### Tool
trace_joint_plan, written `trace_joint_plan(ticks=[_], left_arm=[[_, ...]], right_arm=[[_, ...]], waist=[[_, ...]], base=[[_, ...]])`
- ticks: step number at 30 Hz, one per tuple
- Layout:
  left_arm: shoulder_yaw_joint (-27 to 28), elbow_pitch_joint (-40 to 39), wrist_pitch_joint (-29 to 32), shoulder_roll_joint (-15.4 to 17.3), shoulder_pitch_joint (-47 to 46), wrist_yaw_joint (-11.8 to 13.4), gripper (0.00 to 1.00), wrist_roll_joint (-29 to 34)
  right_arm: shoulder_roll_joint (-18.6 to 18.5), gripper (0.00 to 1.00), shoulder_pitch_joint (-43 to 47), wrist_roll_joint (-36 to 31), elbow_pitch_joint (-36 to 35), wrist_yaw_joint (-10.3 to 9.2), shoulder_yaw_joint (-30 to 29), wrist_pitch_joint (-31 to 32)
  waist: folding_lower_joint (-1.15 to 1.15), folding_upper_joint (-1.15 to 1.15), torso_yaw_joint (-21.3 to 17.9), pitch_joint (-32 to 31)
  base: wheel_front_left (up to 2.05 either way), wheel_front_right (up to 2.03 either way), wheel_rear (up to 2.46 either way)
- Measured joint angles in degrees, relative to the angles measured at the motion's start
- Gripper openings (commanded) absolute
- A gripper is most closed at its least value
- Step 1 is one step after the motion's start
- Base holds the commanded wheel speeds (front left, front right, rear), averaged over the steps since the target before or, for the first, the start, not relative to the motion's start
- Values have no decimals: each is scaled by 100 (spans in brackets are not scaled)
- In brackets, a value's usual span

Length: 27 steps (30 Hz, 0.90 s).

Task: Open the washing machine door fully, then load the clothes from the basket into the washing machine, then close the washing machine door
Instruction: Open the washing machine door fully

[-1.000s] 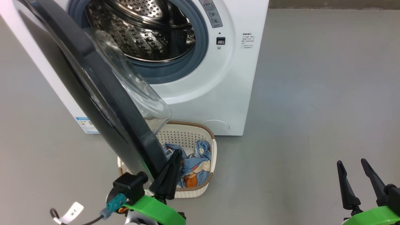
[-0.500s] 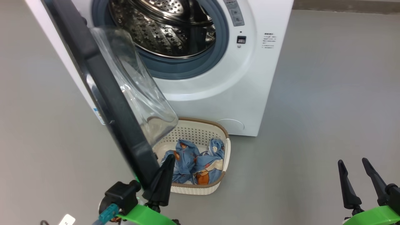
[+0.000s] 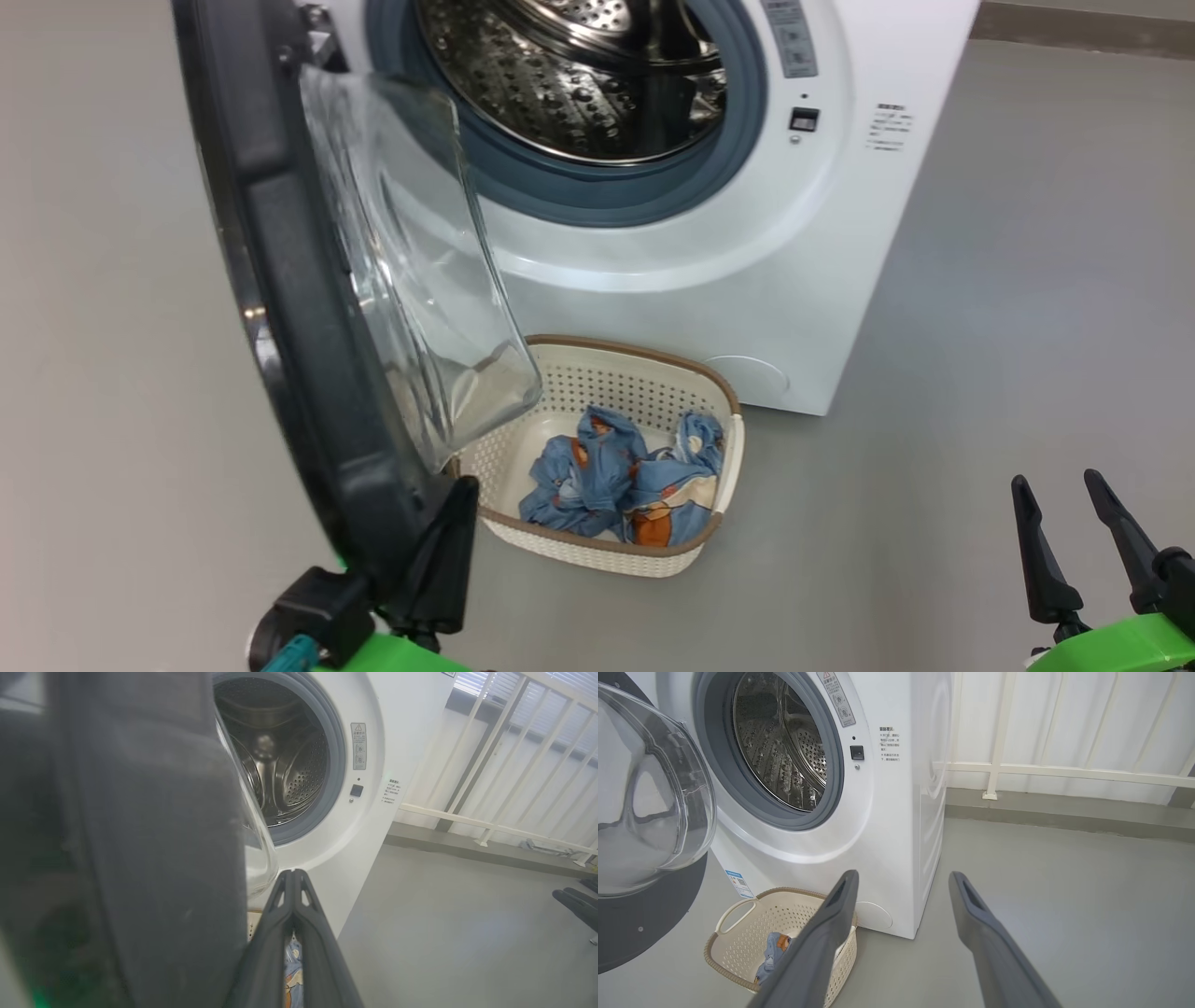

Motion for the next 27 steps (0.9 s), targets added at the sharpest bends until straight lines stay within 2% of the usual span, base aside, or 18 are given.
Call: trace_joint_plan(ticks=[14,27], left_arm=[[541,-155,46,381,148,425,0,0],[1220,-77,35,771,73,703,0,-1]], right_arm=[[-26,100,2,-34,-1,0,2,0],[-74,100,-7,-34,-24,0,26,0]], waist=[[0,0,517,25],[0,0,663,233]], base=[[0,0,0],[0,0,0]])
